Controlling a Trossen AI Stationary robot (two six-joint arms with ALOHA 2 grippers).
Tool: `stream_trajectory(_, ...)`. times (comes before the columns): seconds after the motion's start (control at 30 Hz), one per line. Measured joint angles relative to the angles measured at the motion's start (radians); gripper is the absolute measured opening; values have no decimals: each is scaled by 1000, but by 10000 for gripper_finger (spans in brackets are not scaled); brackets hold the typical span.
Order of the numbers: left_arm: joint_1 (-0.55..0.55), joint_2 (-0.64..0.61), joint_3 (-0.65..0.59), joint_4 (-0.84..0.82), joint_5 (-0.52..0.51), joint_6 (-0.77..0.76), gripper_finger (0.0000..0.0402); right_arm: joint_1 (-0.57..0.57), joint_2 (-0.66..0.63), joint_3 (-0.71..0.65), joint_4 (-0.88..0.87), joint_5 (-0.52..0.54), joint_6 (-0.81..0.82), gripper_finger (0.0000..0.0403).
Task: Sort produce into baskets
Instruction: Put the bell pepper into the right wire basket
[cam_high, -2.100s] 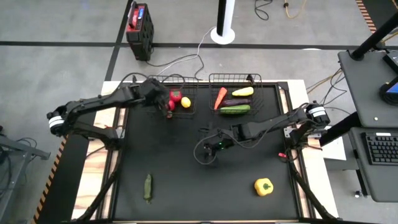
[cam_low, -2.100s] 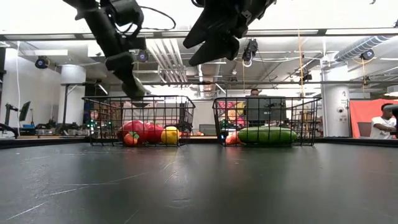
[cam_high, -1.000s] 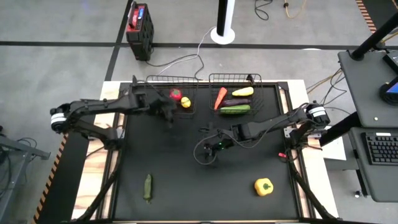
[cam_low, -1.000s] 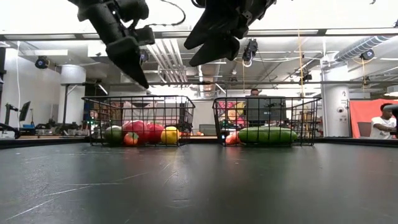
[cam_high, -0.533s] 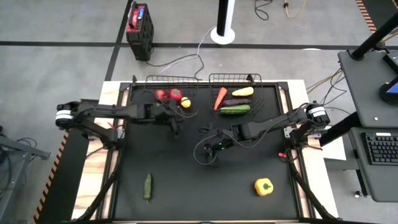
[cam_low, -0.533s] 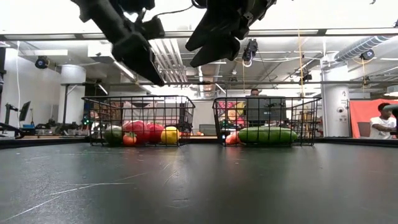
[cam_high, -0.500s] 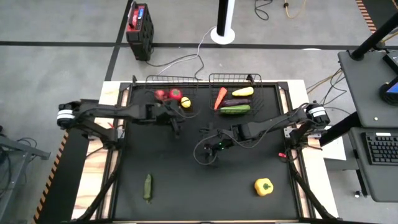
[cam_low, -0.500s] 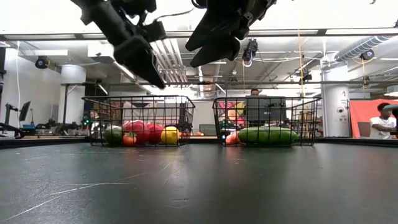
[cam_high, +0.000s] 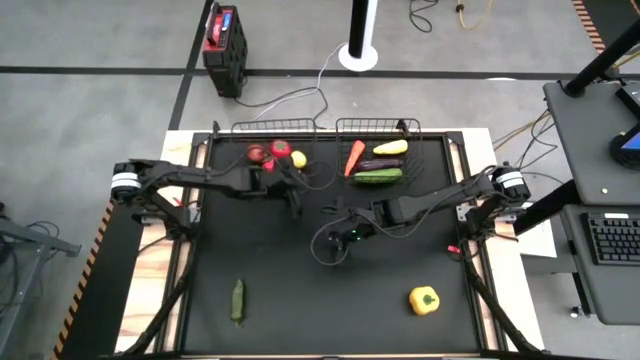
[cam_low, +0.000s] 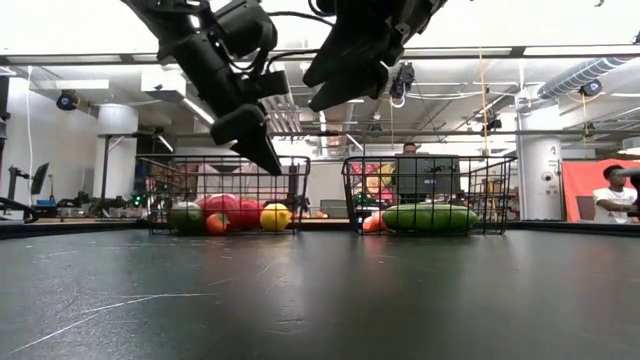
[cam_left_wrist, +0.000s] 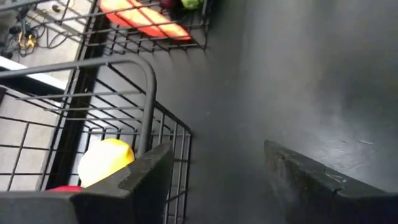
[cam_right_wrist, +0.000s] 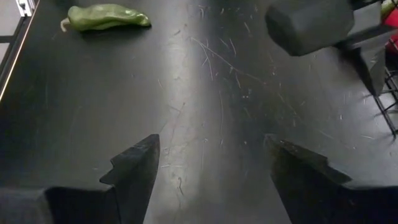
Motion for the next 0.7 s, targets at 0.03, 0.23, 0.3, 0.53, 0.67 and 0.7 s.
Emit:
stream_trajectory(0.03, 4, -2, 0, -3, 0, -1, 233, 0, 0, 0, -1, 0, 1, 277)
stream_trajectory(0.23, 2, -27, 8, -66, 0, -8, 233, 0, 0, 0, -15, 0, 8, 278)
stream_trajectory(0.3, 2, -34, 12, -123, 0, -21, 233, 0, 0, 0, -19, 0, 8, 280)
stream_trajectory(0.53, 2, -54, 13, -378, 0, -64, 233, 0, 0, 0, -22, 0, 17, 283)
stream_trajectory(0.67, 8, -66, 13, -509, -46, -86, 233, 0, 0, 0, -22, 0, 16, 281)
stream_trajectory(0.7, 11, -68, 13, -542, -72, -89, 233, 0, 0, 0, -22, 0, 16, 280)
